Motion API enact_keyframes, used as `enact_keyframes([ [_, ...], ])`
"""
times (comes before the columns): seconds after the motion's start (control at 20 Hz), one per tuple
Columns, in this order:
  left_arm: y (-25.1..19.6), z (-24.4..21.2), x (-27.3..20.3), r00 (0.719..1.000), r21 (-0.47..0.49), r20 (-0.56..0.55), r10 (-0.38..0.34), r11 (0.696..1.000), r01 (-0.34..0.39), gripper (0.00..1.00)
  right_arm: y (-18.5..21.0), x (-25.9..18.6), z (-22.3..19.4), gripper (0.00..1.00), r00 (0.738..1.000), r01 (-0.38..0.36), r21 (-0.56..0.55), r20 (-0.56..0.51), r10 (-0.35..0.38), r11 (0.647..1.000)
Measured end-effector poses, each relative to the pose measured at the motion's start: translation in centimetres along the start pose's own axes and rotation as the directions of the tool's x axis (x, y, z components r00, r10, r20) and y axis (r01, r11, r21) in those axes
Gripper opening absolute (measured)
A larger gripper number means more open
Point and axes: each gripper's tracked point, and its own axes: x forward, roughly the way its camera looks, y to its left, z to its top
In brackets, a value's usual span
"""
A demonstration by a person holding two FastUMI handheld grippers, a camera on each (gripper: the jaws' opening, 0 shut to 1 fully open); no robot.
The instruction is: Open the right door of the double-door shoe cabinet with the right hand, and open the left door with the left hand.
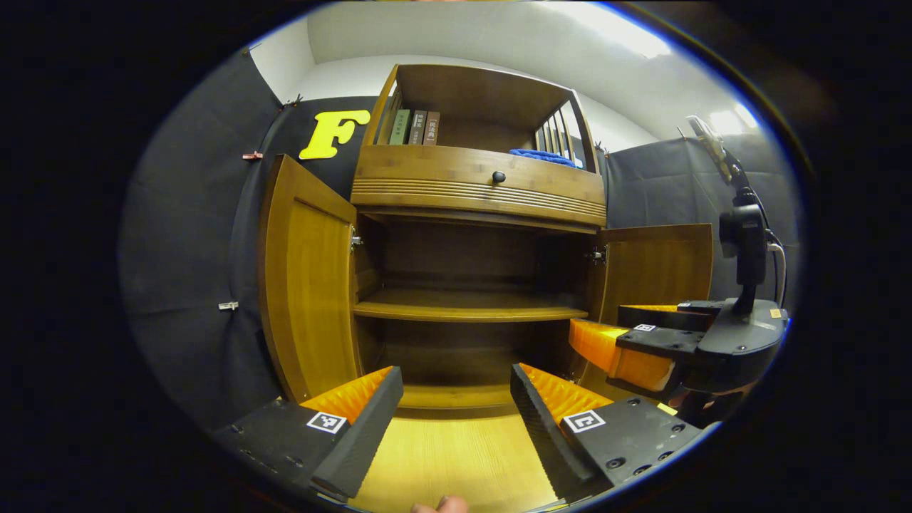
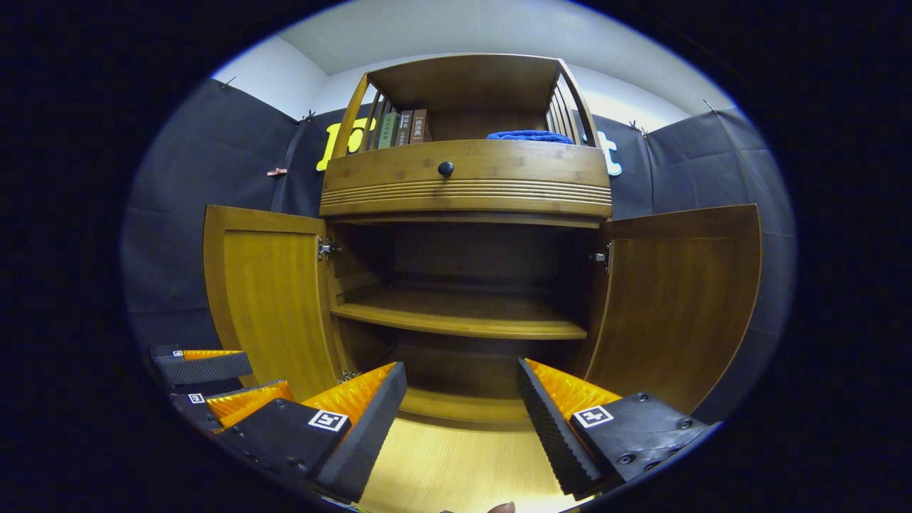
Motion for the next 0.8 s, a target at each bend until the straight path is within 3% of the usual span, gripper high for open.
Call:
enact_keyframes([
  [0.8,-0.40,-0.05,0.48,1.000,0.020,-0.003,-0.008,1.000,0.008,0.94,-0.09,0.15,-0.30,0.99,1.000,0.000,0.008,0.000,0.000,1.000],
])
